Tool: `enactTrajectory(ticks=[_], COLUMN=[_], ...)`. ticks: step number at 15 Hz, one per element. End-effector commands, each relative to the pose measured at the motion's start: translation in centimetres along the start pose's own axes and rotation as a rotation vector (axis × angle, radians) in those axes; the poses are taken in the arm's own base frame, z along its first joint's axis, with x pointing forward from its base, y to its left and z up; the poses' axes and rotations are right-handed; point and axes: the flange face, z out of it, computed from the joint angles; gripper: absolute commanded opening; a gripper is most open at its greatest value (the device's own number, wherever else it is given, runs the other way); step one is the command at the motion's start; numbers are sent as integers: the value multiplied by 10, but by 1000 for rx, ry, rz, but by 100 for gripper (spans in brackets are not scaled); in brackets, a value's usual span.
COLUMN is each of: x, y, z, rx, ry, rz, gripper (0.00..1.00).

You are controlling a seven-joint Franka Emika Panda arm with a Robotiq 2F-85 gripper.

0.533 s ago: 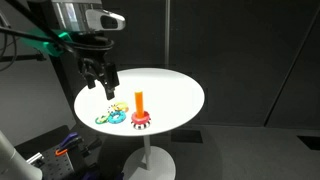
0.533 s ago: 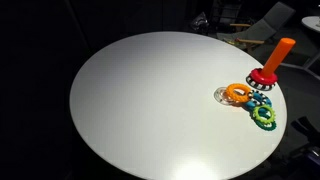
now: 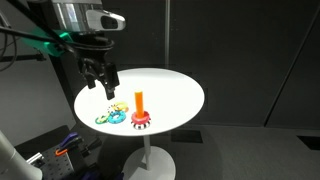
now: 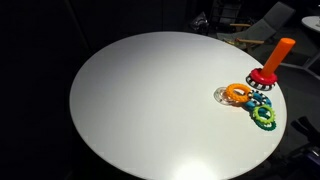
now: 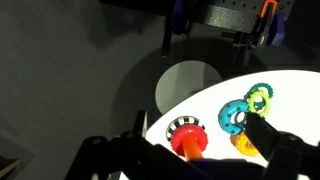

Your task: Put the black and white ring on the stack

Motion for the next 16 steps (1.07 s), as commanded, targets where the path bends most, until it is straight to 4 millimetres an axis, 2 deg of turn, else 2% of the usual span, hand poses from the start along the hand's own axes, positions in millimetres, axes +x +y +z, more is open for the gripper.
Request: enactTrajectory(ticks=[1, 6, 10, 16], x=[16, 48, 78, 116], y=[-11, -43, -78, -121], z=[0, 2, 5, 23], rx=[-12, -38, -62, -86], ry=[6, 18, 29, -8], rz=[-4, -36, -55, -27], gripper=[100, 100, 100, 100])
